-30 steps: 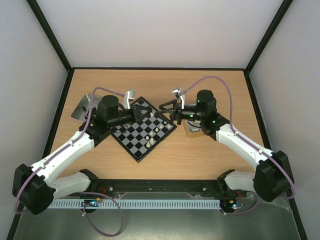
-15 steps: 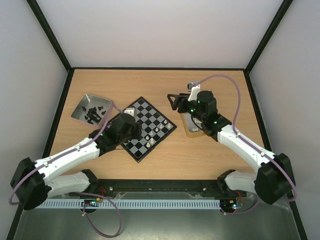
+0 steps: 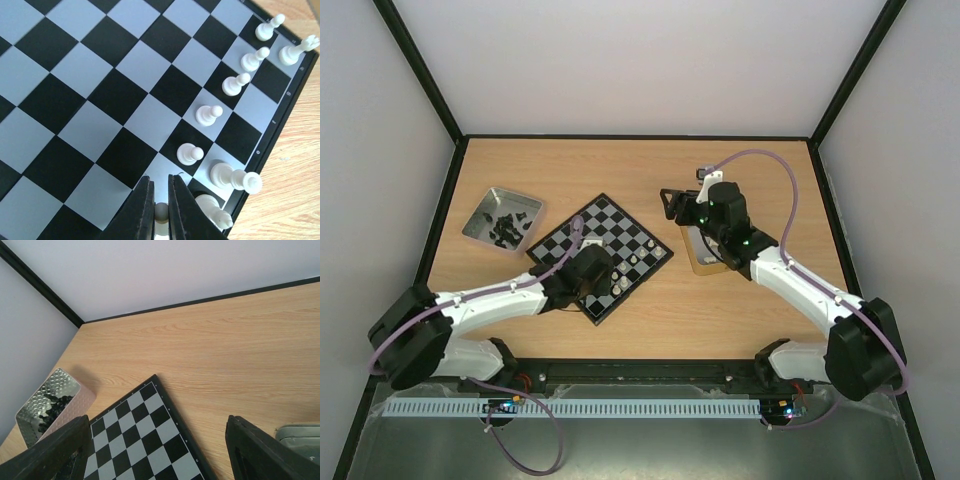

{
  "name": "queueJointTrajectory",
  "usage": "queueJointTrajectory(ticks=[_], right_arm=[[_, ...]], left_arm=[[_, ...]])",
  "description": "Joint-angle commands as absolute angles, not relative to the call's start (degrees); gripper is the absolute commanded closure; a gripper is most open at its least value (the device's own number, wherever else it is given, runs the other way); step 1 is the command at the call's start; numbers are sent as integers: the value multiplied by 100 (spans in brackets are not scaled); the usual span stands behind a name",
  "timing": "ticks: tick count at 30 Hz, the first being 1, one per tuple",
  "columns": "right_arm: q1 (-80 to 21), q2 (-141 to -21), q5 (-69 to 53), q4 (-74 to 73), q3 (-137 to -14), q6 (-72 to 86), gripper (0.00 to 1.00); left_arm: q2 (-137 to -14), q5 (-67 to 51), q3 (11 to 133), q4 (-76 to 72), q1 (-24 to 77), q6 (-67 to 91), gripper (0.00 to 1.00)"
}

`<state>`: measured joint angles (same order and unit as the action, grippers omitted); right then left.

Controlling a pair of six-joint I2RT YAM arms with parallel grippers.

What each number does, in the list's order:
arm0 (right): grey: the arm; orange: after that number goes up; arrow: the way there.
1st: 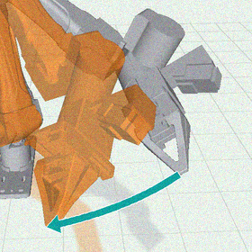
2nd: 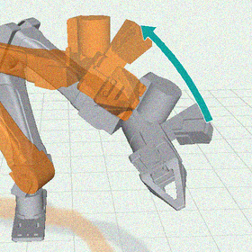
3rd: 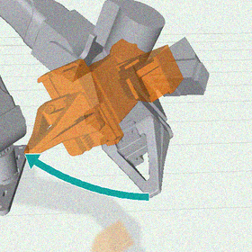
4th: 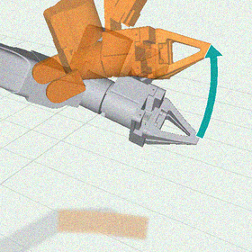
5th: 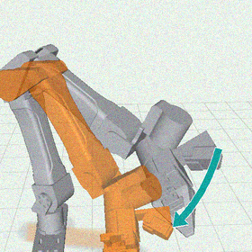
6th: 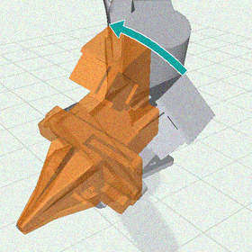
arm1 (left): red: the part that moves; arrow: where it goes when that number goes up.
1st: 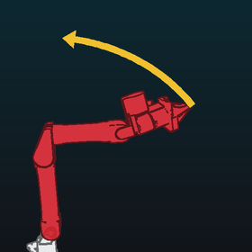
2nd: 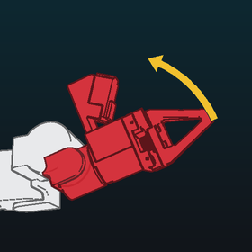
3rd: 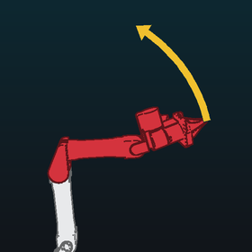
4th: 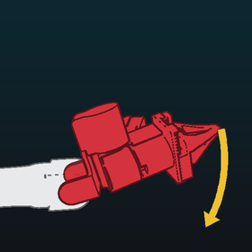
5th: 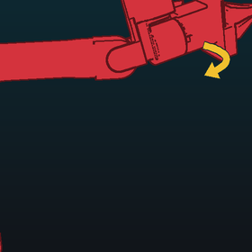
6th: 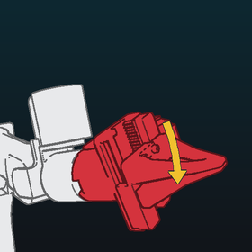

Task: Set up the chess pieces on the board
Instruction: Place the chess piece on the chessboard.

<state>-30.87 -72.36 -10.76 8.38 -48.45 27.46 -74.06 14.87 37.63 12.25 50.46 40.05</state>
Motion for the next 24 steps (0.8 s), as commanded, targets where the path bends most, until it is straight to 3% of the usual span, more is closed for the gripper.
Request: queueJointTrajectory(ticks=[1,24], right_arm=[[-3094,-7311,-890,766,-4878,2759,27],[-3094,-7322,-713,703,-4911,2760,27]], left_arm=[[-7620,1412,3676,801,5074,4022,97],[-8240,1547,3710,528,5074,4183,92]])
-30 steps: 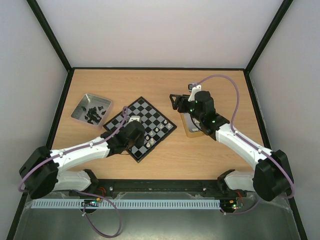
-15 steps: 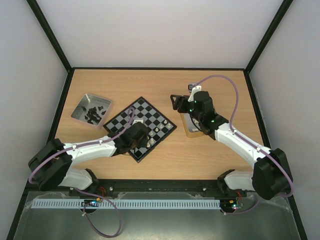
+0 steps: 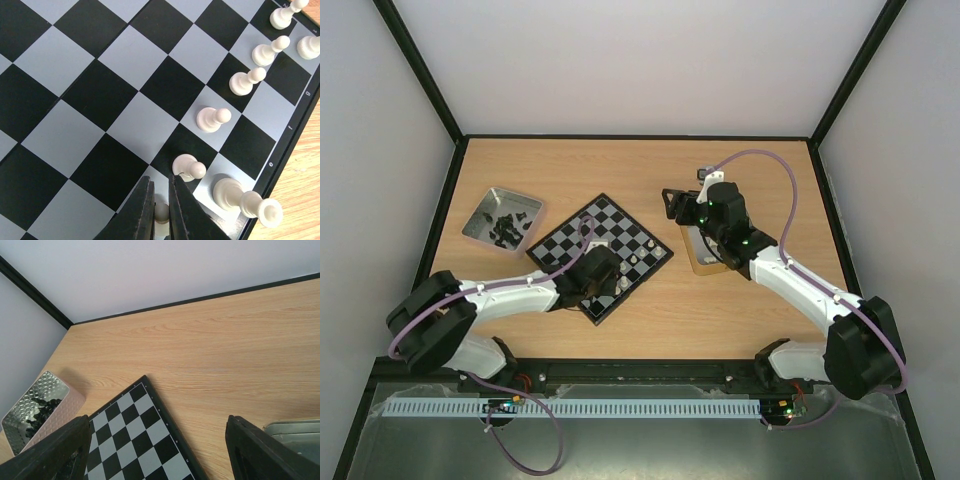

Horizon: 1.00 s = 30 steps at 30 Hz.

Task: Set up the chess pieces on the board
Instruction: Place the chess piece on the chessboard.

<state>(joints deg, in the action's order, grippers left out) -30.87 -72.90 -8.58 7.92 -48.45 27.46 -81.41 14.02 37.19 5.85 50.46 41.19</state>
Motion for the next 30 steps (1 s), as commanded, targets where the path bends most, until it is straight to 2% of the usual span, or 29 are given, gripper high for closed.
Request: queueJointTrajectory(ticks=[1,22,30], right_arm=[[-3094,-7315,-704,699,-4907,2760,27],[-3094,-7282,-717,624,-4896,2742,27],[-3094,-7087,-415,495,-4923,2831,27]], left_arm=[[-8258,1547,3715,527,5077,4184,92],[-8218,1570,3722,613,5079,4238,83],[-7661,1666,3932,931,5077,4254,77]])
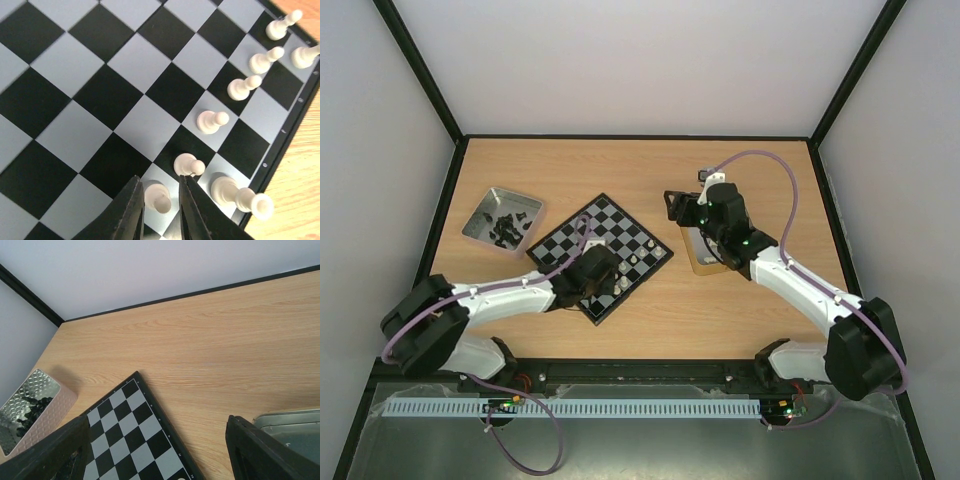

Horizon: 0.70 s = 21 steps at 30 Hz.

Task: Set up the chess pieces on the board
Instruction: Place the chess piece on the chessboard.

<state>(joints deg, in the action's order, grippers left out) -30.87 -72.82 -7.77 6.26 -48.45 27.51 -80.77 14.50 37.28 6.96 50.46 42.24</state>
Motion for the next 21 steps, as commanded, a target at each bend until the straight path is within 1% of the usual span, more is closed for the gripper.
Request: queueJointTrajectory(ticks=[1,4,8,10,14,16,18,21], right_arm=[[-3094,-7051,-251,431,-4937,2872,27],[-3073,-6995,371,69,-5020,3049,27],[-2934,-7171,997,-990,-5399,3370,29],[-2770,-7301,1098,-1521,-5515,3532,30],[-2237,-7532,691,-2098,-5353,3934,33],[-2009,-7673,416,-2112,-5182,4052,35],[-1864,-7863,84,-2051,-5066,4106,38],[-1811,-8229,-290,-1953,-5081,4147,40]], left_arm=[[-7558,1721,3984,984,5079,4246,76],[-7212,1939,4129,1122,5077,4213,71],[-6664,2214,4194,1195,5018,4140,66],[-6333,2346,4201,1187,4946,4094,63],[-5722,2375,4152,1142,4647,4088,58],[-5430,2233,4083,1051,4478,4103,56],[-5226,2096,3996,962,4319,4141,50],[-5034,1913,3846,866,4125,4230,48]])
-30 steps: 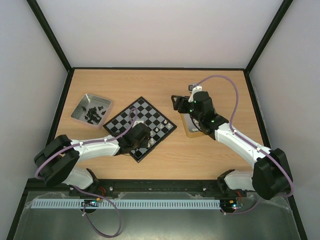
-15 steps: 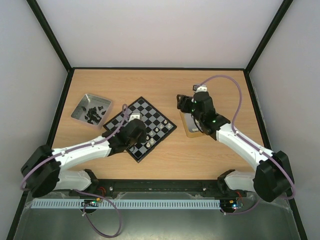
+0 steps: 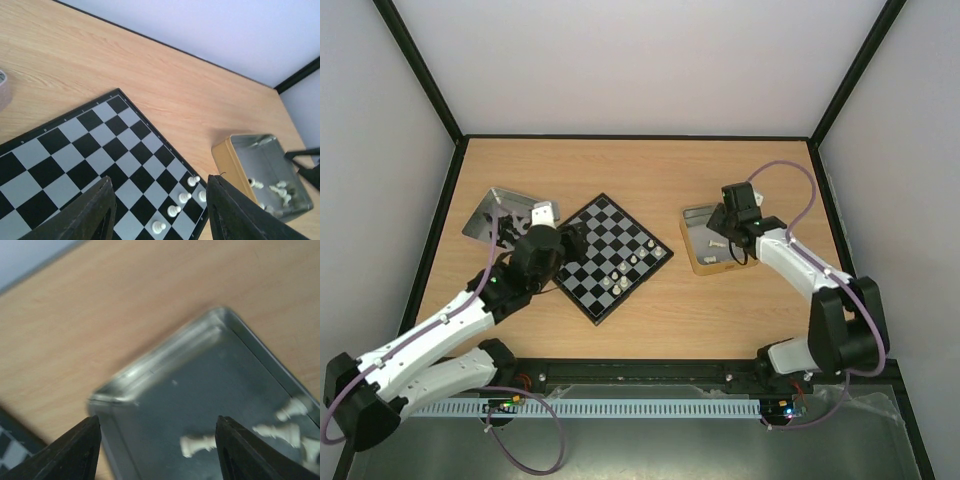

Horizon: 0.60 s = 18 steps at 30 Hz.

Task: Set up the chess pieces on the board
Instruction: Place the chess piece on the chessboard, then pick up the chess piece from the storage box.

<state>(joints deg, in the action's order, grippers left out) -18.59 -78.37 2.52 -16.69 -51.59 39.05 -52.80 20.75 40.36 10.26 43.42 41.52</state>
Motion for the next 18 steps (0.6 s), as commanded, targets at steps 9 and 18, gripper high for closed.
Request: queueJointTrajectory(ticks=[9,18], right_arm=[[-1811,-8960,-518,-1849,-5059,4512,44],[-1798,-9460,-322,-1760,-5090,4615,43]], left_arm=[[-4986,1523,3661,831,3813,4377,47],[-5118,1308,3663,760,3698,4359,47]])
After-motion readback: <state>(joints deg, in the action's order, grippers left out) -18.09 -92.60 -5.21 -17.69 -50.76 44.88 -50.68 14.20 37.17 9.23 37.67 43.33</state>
